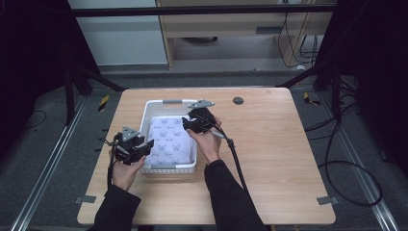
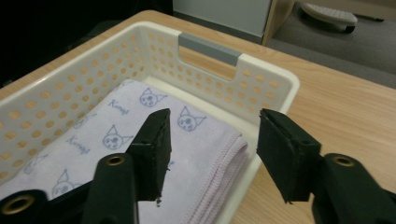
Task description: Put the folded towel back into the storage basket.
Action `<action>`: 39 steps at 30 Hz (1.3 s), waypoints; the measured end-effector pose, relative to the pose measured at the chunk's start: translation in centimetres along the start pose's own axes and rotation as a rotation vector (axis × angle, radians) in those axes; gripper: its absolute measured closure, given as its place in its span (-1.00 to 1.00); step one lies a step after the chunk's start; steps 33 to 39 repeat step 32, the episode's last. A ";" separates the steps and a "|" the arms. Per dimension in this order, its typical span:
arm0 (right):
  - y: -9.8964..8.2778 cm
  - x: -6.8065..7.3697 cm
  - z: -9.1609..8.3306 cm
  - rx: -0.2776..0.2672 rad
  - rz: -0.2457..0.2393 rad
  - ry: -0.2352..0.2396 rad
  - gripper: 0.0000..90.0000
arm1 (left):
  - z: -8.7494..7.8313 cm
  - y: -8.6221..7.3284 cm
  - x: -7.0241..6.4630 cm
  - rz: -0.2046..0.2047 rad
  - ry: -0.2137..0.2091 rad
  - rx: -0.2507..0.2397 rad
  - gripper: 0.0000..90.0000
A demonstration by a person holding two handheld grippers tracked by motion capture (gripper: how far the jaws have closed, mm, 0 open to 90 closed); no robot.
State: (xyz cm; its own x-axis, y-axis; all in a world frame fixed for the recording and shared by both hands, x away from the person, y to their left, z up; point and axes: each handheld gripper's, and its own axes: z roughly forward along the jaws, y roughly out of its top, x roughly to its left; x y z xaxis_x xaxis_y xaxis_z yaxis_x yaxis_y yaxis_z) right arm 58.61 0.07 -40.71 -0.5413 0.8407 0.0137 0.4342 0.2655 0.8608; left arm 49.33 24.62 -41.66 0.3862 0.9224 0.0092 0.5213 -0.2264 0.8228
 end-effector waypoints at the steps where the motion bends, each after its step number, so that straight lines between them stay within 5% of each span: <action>1: -0.2 -0.4 -1.2 -0.028 0.016 0.017 -0.17 | -0.2 0.1 -0.1 -0.007 -0.009 -0.007 0.21; 14: -3.6 -4.6 -9.3 -0.087 0.075 0.082 -0.57 | -1.1 0.1 -1.0 0.003 -0.099 -0.039 -0.04; 17: -5.9 -6.6 -12.1 -0.090 0.079 0.061 -0.62 | -1.2 0.0 -1.2 0.025 -0.108 -0.041 -0.12; 25: -10.7 -10.3 -15.9 -0.079 0.088 -0.003 -0.65 | -2.0 -0.4 -1.2 0.050 -0.118 -0.055 -0.20; 32: -14.3 -12.7 -17.8 -0.079 0.116 -0.059 -0.67 | -3.2 -0.8 -0.1 0.023 -0.106 -0.082 -0.19; 39: -14.3 -12.7 -17.8 -0.079 0.116 -0.059 -0.67 | -3.2 -0.8 -0.1 0.023 -0.106 -0.082 -0.19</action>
